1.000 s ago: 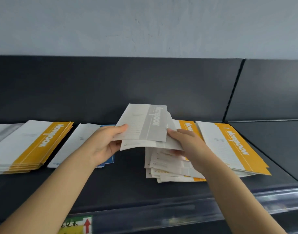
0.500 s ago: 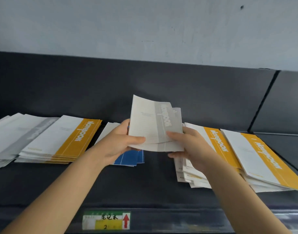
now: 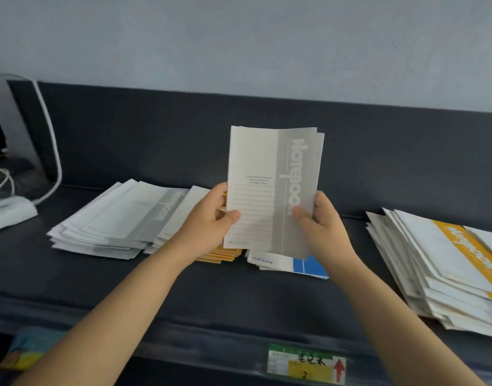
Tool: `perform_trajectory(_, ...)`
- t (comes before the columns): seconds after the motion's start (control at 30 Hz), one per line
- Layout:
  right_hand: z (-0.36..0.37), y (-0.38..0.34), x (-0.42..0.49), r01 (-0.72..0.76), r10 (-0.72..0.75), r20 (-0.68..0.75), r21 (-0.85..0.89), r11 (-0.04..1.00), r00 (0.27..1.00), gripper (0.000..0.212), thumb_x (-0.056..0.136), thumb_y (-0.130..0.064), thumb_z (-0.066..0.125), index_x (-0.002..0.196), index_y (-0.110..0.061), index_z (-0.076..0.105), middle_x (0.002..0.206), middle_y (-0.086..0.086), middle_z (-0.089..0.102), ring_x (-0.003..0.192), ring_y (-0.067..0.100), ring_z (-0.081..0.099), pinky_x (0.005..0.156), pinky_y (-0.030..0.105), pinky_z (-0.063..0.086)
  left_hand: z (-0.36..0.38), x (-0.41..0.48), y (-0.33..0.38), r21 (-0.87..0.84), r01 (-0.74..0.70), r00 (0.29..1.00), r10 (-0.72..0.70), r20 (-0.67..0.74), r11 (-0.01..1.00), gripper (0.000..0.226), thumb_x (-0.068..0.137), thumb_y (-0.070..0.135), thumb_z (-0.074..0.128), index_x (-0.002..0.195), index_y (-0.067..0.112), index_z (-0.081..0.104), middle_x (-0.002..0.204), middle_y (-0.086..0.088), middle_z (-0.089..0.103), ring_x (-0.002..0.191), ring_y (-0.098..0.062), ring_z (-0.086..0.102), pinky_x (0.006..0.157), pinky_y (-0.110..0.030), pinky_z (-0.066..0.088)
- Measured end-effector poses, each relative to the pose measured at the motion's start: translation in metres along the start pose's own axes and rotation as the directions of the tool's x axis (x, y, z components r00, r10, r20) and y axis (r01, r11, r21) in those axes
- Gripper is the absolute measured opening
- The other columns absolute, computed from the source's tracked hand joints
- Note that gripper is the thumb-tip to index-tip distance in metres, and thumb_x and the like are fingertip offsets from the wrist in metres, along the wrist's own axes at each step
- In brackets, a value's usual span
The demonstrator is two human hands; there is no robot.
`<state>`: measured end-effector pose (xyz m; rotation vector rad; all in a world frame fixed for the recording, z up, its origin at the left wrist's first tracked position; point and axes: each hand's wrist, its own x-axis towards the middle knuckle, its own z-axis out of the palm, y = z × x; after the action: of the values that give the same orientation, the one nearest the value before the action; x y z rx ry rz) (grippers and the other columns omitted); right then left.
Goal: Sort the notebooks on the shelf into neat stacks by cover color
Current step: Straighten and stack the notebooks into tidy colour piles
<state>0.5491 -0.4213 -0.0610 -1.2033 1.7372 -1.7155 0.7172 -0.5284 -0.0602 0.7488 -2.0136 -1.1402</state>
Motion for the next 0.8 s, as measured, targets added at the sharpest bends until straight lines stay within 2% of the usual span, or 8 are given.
perform_trajectory(0.1,0.021,0.003,-0.003,-0.007,0.007,0.013,0.014,1.000,1.000,0.012,0.095,-0.021,0.057,0.104,-0.027,0.050,0.098,-0.016,0.064,0.080,-0.009,0.062,0.059,0.009,0.049,-0.011,-0.001,-0.013,0.090,-0.045,0.999,0.044,0.015,0.995,0.055,0.096,0.011,0.058,0.139,0.040,0.039,0.117,0.028,0.057,0.105,0.007,0.057,0.083,-0.012,0.048)
perform_trajectory(0.2,0.032,0.004,-0.005,-0.004,0.004,0.018,-0.051,0.999,1.000,0.019,0.094,-0.021,0.059,0.106,-0.026,0.045,0.100,-0.017,0.061,0.085,-0.009,0.060,0.060,0.006,0.048,-0.017,-0.001,-0.024,0.135,-0.023,1.000,0.024,-0.005,0.991,0.051,0.093,0.012,0.063,0.134,0.033,0.042,0.119,0.021,0.057,0.102,0.004,0.056,0.077,-0.013,0.047)
perform_trajectory(0.3,0.034,0.002,-0.002,0.012,-0.012,0.009,-0.076,0.997,1.000,0.023,0.093,-0.016,0.060,0.106,-0.023,0.043,0.099,-0.015,0.060,0.082,-0.010,0.060,0.059,0.005,0.047,-0.020,-0.001,-0.026,0.141,-0.018,0.999,0.024,-0.042,0.990,0.044,0.090,0.012,0.066,0.124,0.029,0.045,0.119,0.016,0.059,0.101,-0.002,0.059,0.081,-0.019,0.051)
perform_trajectory(0.4,0.034,-0.003,0.004,0.028,-0.030,-0.019,-0.074,0.997,0.999,0.026,0.090,-0.017,0.064,0.106,-0.019,0.043,0.100,-0.012,0.062,0.088,-0.002,0.062,0.063,0.013,0.051,-0.021,0.001,-0.018,0.132,-0.069,0.994,0.079,-0.072,0.989,0.038,0.092,0.012,0.064,0.120,0.028,0.044,0.115,0.018,0.061,0.099,-0.003,0.061,0.082,-0.025,0.053)
perform_trajectory(0.53,0.032,-0.004,0.016,0.019,-0.020,-0.086,-0.008,1.000,0.996,0.037,0.083,-0.019,0.072,0.107,-0.018,0.044,0.102,-0.010,0.061,0.093,0.007,0.061,0.075,0.027,0.051,-0.019,-0.001,-0.016,0.170,-0.095,0.991,0.109,-0.075,0.981,0.033,0.094,0.018,0.061,0.124,0.027,0.048,0.117,0.019,0.062,0.100,-0.002,0.062,0.083,-0.025,0.055)
perform_trajectory(0.63,0.037,0.003,0.021,-0.002,0.003,-0.069,0.005,1.000,0.998,0.040,0.083,-0.019,0.071,0.110,-0.020,0.041,0.103,-0.013,0.059,0.094,0.005,0.059,0.071,0.023,0.048,-0.018,-0.001,-0.023,0.236,-0.055,0.997,0.064,-0.031,0.970,0.028,0.096,0.030,0.057,0.122,0.024,0.050,0.119,0.018,0.063,0.102,-0.001,0.062,0.083,-0.023,0.055)
perform_trajectory(0.7,0.043,0.010,0.022,-0.024,0.022,-0.071,-0.024,0.999,0.997,0.039,0.086,-0.020,0.069,0.111,-0.020,0.039,0.106,-0.011,0.056,0.098,0.007,0.057,0.071,0.021,0.046,-0.019,-0.002,-0.027,0.296,-0.011,1.000,0.012,-0.004,0.955,0.027,0.097,0.036,0.053,0.122,0.024,0.050,0.116,0.017,0.063,0.096,-0.001,0.062,0.079,-0.022,0.055)
perform_trajectory(0.8,0.050,0.010,0.026,-0.038,0.024,-0.110,-0.124,0.992,0.994,0.042,0.087,-0.025,0.067,0.115,-0.026,0.037,0.114,-0.007,0.049,0.105,0.012,0.052,0.080,0.028,0.044,-0.021,-0.004,-0.026,0.258,0.032,0.999,-0.041,0.030,0.966,0.029,0.100,0.033,0.049,0.127,0.023,0.047,0.119,0.014,0.062,0.100,-0.003,0.061,0.087,-0.028,0.055)
